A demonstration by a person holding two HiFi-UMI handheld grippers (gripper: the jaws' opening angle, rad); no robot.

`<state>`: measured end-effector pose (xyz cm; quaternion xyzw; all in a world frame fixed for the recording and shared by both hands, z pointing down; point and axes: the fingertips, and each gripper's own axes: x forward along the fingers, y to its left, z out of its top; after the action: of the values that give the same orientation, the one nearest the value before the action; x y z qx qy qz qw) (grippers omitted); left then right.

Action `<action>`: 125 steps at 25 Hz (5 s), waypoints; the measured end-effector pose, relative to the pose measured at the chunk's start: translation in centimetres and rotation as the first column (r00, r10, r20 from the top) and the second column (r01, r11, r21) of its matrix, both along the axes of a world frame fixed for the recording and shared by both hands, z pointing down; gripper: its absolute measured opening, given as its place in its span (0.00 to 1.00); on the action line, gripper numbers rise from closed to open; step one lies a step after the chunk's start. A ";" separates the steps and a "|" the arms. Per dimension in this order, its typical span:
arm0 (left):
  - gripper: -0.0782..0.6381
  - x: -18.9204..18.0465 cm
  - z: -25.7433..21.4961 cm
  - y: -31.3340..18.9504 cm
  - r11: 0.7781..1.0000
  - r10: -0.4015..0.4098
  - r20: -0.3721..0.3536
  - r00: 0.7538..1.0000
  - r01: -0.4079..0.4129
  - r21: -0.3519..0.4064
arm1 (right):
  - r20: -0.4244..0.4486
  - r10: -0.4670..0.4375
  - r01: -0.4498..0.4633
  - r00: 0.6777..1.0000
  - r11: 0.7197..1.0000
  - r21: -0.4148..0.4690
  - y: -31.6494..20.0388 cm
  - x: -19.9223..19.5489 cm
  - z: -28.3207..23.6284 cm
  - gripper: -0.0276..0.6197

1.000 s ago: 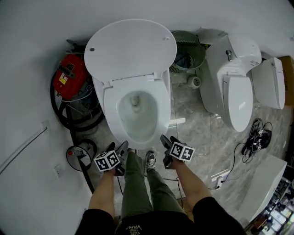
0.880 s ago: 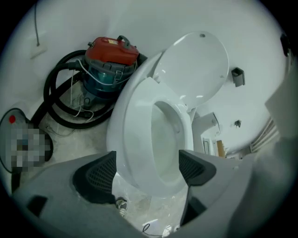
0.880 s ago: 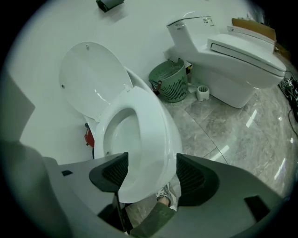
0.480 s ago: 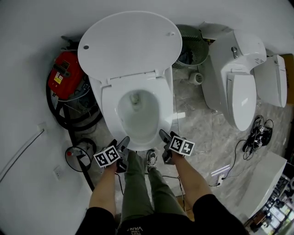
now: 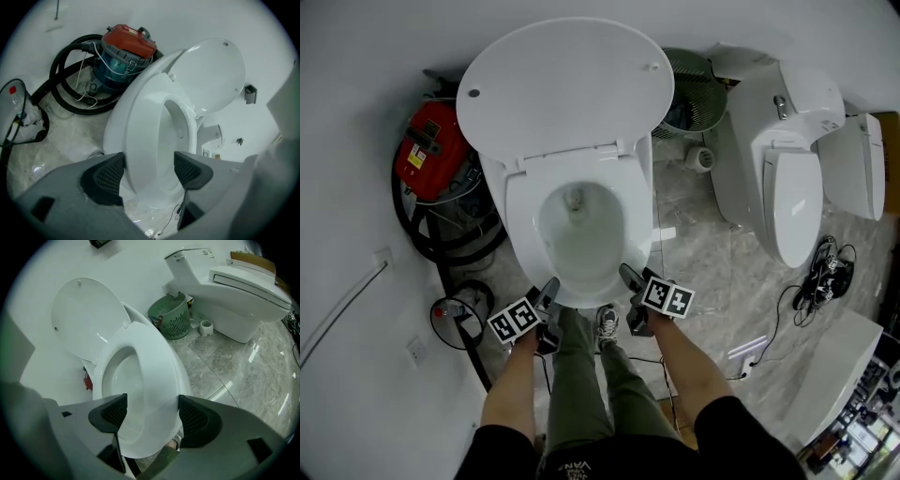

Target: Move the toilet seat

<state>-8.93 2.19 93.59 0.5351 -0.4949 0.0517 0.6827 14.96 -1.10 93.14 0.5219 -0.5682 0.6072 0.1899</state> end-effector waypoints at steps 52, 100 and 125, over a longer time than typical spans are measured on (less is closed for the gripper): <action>0.69 -3.0 -31.0 -13.8 0.912 0.061 -0.274 0.960 0.058 0.406 | 0.381 0.202 -0.380 0.902 0.791 0.479 -12.7 -2.1 -33.8 0.51; 0.20 -6.1 -40.5 -21.4 0.723 -0.231 0.199 0.952 0.031 0.690 | 0.291 -0.303 0.088 0.907 0.815 0.573 -27.2 -7.2 -37.7 0.48; 0.11 -6.6 -42.7 -21.0 0.730 -0.198 0.350 0.916 -0.101 0.676 | 0.200 -0.344 0.178 0.917 0.805 0.566 -33.6 -9.0 -36.3 0.49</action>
<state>-15.53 -18.77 50.93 0.7121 -0.6213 -0.0439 0.3242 5.98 -34.70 56.80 0.3738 -0.8036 0.4619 0.0327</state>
